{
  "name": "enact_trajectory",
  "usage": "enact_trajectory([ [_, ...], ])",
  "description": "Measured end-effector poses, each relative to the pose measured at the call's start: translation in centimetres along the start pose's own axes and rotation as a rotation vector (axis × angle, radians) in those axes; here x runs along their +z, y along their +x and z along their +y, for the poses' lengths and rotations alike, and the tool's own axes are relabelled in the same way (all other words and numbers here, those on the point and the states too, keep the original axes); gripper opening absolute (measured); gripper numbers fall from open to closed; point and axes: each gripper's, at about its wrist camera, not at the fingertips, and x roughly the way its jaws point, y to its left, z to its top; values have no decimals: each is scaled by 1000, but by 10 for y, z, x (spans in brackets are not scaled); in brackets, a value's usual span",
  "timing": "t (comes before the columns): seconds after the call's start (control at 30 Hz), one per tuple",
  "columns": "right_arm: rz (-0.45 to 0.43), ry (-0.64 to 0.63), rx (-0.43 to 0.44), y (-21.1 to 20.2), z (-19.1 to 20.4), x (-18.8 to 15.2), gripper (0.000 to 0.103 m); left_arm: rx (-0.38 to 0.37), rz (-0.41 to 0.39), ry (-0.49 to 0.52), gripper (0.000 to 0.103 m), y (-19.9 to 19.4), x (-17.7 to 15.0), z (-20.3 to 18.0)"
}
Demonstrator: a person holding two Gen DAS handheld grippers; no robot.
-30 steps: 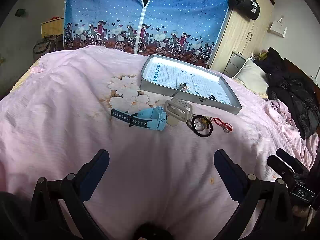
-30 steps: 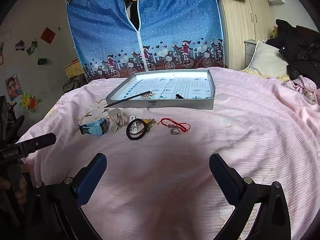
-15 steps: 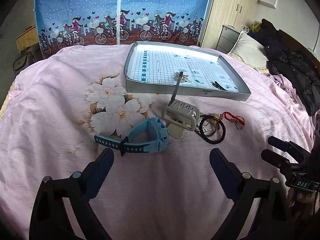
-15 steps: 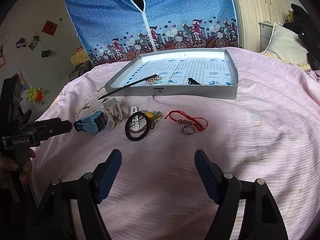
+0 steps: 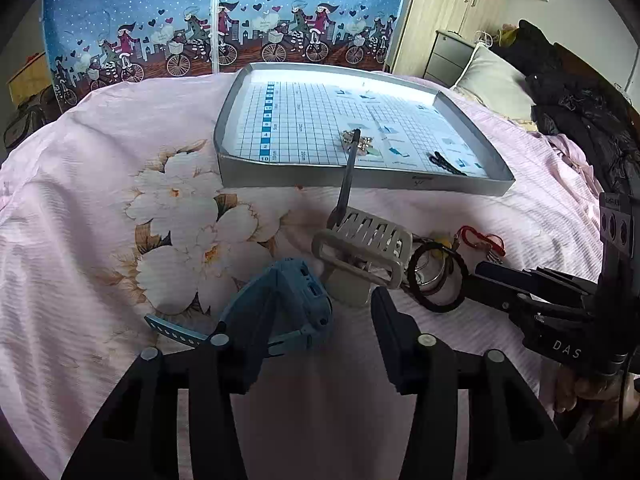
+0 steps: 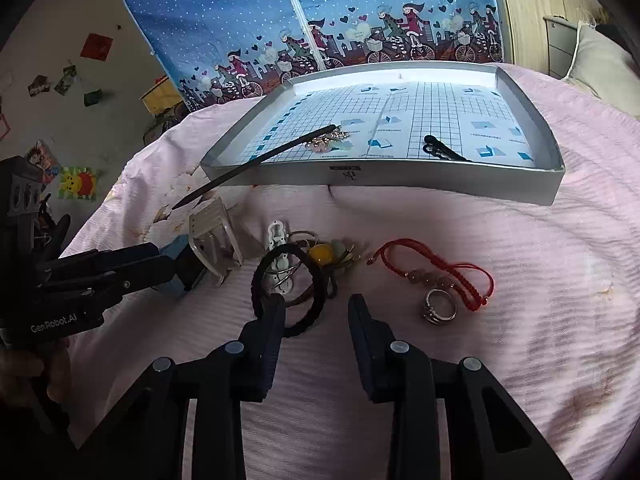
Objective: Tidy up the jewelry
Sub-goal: 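Grasp the light-blue watch with the left tool while the right tool grasps the black hair tie, then place the blue watch in the tray with the left tool while the right tool drops the hair tie there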
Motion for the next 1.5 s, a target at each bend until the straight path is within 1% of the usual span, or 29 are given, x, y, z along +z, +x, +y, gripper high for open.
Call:
enact_trajectory([
  [0.07,3,12,9,4,-1,-2,31,3,25,3,37,8,-1,0],
  [0.17,-1,25,27,9,-3,-1,30,19,37,11,34,14,-2,0],
  [0.23,3,28,35,10,-4,-1,24,21,35,9,33,16,-3,0],
  [0.27,3,33,37,10,-6,0,22,22,36,8,32,17,-3,1],
  [0.33,5,46,44,11,-9,-1,15,36,45,14,23,19,-4,1],
  [0.37,7,52,48,12,-10,-1,13,39,54,14,21,21,-5,2],
  [0.53,0,80,71,10,-15,-2,10,32,56,-2,21,22,-6,4],
  [0.77,-18,66,79,7,-10,-5,7,28,35,-17,20,15,-8,3],
  [0.83,-29,61,87,5,-9,-5,7,16,26,-31,19,12,-8,3],
  [0.93,-56,60,109,1,-7,-5,7,-25,16,-67,18,4,-8,3],
  [1.07,-94,59,111,-10,-6,-4,7,-82,-12,-104,17,-12,-11,0],
  [1.23,-137,59,108,-21,-4,0,7,-128,-50,-114,16,-28,-12,-6],
  [1.4,-169,49,93,-30,-3,3,7,-148,-133,-87,16,-45,-12,-16],
  [1.5,-209,54,85,-39,-6,5,6,-171,-203,-65,16,-56,-10,-22],
])
